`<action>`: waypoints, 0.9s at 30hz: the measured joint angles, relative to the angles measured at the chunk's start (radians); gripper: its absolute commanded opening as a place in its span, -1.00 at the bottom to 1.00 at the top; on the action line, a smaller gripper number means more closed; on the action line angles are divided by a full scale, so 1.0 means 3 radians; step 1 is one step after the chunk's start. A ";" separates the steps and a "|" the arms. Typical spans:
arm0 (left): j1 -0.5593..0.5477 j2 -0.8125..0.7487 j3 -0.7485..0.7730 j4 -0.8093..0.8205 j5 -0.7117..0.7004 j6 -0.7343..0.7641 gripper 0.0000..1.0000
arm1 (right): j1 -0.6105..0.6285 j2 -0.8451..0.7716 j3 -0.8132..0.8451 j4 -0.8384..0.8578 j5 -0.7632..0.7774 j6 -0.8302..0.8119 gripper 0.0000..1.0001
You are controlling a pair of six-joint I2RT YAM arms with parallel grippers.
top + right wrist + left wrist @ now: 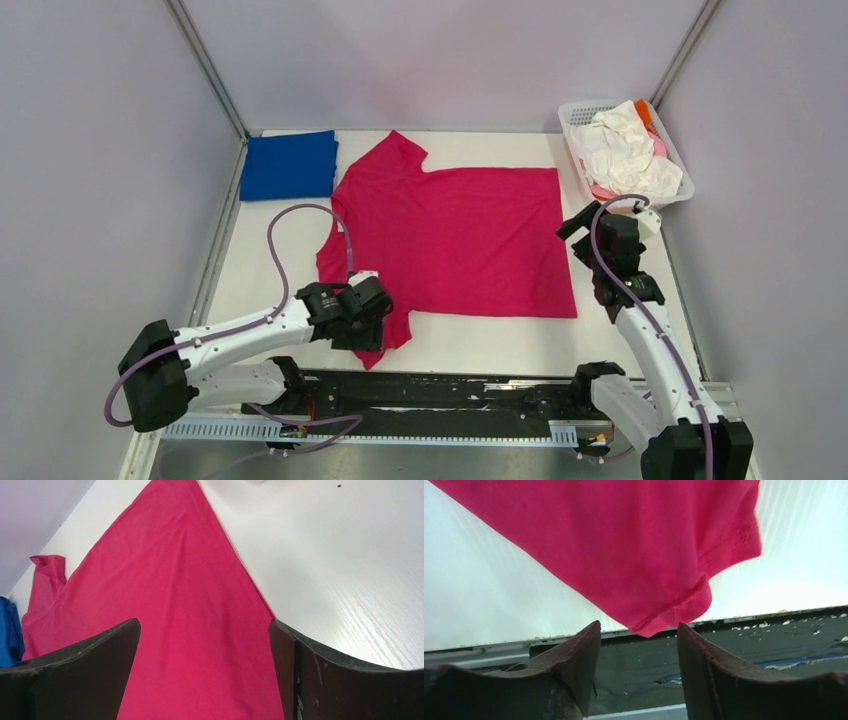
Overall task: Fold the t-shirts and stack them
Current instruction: Grab the side of the flattened tshirt closest away from the robot with both arms
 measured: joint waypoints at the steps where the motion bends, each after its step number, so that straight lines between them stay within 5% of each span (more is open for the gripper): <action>1: -0.0027 0.0003 -0.0057 0.0017 0.0055 -0.0042 0.26 | 0.0000 0.0043 0.0000 0.0001 0.0000 -0.0001 1.00; 15: -0.0061 0.0413 -0.0294 0.0430 0.0318 -0.0202 -0.07 | 0.0000 0.0390 0.0000 -0.0003 -0.0009 -0.0025 1.00; 25: -0.0076 0.0793 -0.0074 0.0195 0.0290 -0.0249 -0.99 | 0.0000 0.0284 0.0000 -0.0141 0.0078 0.0093 1.00; 27: -0.0085 0.0795 -0.0067 0.0154 0.0272 -0.0258 -1.00 | 0.0000 0.0212 -0.0003 -0.0263 0.0078 0.0163 1.00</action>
